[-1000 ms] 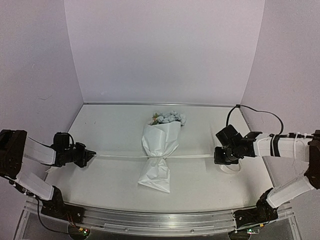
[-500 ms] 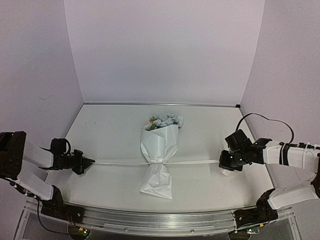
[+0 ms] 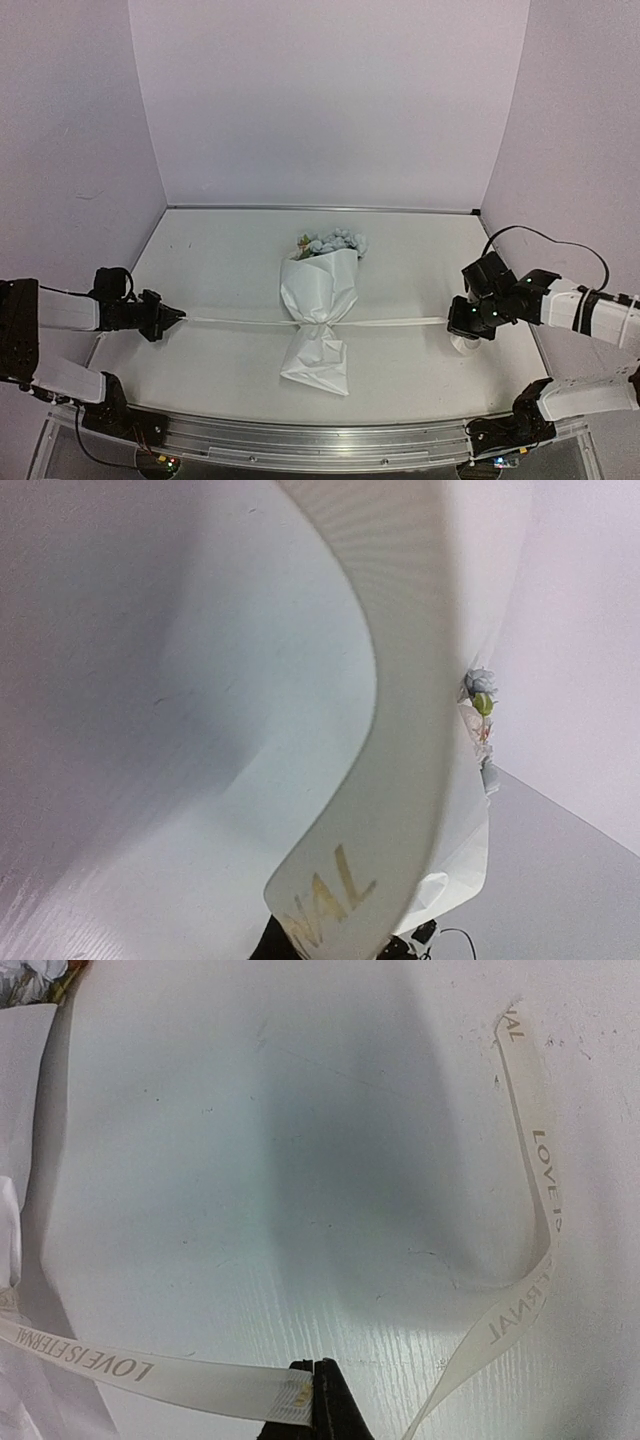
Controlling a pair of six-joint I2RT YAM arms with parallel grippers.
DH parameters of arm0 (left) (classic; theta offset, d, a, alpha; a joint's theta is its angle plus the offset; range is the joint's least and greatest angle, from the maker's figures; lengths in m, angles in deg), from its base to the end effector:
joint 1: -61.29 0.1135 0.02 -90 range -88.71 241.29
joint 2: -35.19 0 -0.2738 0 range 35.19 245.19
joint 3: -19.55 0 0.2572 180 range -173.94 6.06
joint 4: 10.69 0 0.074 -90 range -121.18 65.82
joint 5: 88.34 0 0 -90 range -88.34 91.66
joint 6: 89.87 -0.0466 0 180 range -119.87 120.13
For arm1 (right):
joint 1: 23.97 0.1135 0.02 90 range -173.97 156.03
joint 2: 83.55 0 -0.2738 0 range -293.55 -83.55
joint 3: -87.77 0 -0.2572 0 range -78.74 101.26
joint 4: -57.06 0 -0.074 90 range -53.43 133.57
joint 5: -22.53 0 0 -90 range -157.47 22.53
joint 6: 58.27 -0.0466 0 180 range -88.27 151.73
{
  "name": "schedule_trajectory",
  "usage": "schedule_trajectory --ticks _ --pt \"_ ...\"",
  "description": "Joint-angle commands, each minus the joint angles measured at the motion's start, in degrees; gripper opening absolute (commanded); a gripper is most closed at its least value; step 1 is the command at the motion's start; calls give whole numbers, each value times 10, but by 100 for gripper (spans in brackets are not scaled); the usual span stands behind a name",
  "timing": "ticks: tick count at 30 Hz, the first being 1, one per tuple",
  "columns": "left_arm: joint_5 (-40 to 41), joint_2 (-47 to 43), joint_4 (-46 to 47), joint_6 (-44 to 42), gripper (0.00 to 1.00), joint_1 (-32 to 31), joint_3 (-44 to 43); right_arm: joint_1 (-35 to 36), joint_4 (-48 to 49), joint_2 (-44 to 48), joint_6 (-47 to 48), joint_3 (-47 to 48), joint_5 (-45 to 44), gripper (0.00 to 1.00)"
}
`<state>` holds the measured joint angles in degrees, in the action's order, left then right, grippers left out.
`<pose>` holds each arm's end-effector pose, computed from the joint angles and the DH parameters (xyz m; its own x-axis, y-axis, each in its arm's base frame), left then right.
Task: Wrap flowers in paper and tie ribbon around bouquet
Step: Tie the ribbon at the center of the board, then pass from the left arm to the right
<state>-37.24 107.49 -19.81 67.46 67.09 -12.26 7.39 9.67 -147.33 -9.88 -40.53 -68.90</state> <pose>0.2057 -0.0085 0.1234 -0.5930 -0.7820 0.1916 -0.5735 0.2432 -0.7823 0.1815 0.1092 0.2014 -0.8882 0.2361 -0.3941 0.1075 0.9409 0.3213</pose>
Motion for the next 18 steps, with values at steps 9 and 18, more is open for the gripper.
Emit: schedule_trajectory --ticks 9,18 --pt "170 -91 -125 -138 0 0 -68 67 -121 -81 -5 -5 -150 1" --pt "96 -127 -134 -176 0 -94 -136 75 -125 -65 58 28 -95 58"
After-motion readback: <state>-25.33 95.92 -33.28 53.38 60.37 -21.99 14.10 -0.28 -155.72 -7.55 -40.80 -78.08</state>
